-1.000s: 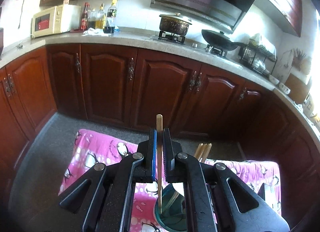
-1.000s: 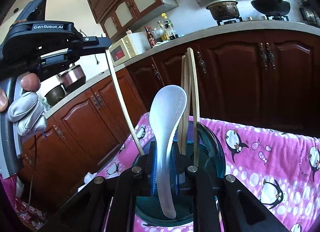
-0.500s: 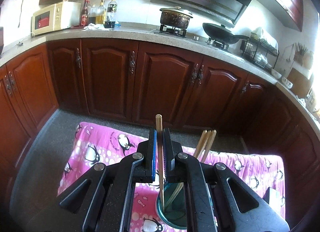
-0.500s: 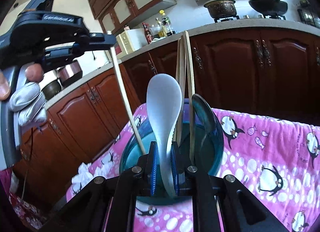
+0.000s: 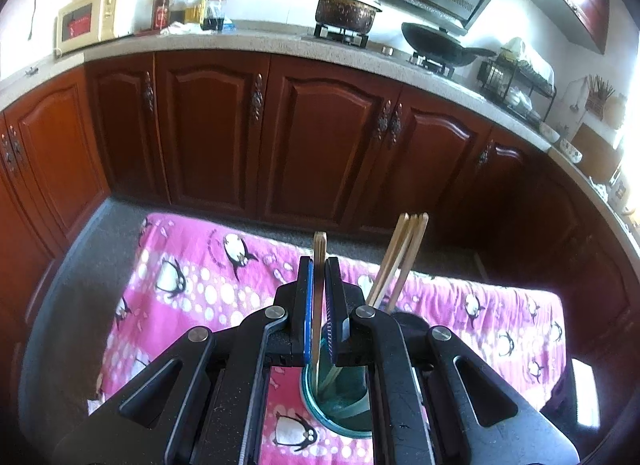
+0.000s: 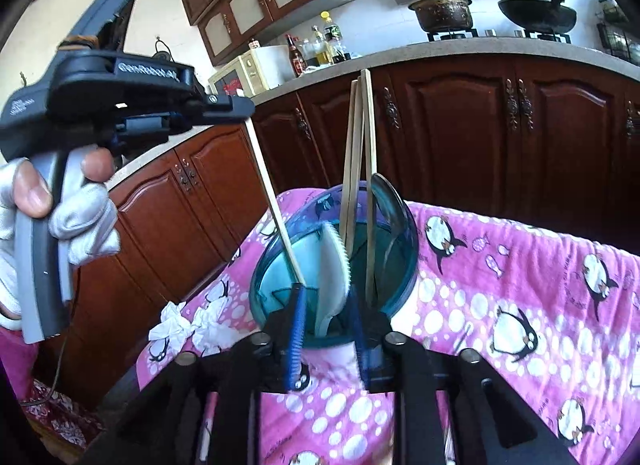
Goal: Organize utensils
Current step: 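Open both tools to drop the chopstick and spoon into the holder, then lower both open tools back toward the remaining chopsticks and forks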
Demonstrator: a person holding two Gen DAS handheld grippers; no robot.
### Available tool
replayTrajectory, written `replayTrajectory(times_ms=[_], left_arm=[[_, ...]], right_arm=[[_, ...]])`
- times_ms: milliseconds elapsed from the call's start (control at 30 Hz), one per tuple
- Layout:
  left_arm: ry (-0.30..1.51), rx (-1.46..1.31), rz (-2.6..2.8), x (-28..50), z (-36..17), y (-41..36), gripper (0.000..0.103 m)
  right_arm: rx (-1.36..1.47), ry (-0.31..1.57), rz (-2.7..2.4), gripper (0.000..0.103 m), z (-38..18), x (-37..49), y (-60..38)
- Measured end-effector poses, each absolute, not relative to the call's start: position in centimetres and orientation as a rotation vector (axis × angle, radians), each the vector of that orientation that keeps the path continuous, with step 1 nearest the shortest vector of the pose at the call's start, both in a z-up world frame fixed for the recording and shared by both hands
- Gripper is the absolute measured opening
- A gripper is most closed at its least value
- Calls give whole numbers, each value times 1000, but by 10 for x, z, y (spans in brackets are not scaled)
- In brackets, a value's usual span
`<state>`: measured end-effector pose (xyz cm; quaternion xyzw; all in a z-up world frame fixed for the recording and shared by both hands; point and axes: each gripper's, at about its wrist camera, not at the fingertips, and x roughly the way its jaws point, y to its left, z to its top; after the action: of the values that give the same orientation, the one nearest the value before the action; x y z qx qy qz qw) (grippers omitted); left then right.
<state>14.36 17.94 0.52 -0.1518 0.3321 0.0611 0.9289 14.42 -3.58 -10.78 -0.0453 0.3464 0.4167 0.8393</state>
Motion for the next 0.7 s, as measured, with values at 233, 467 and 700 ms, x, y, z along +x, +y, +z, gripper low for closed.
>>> replayTrajectory(times_ms=[233, 467, 700], left_arm=[[708, -360, 126, 137, -1, 180, 30], [695, -411, 110, 110, 3, 181, 42], [750, -452, 65, 77, -15, 169, 42]], right_arm=[[-65, 723, 851, 34, -88, 131, -58], [-54, 741, 803, 39, -77, 117, -81], [-43, 784, 718, 43, -77, 104, -112]])
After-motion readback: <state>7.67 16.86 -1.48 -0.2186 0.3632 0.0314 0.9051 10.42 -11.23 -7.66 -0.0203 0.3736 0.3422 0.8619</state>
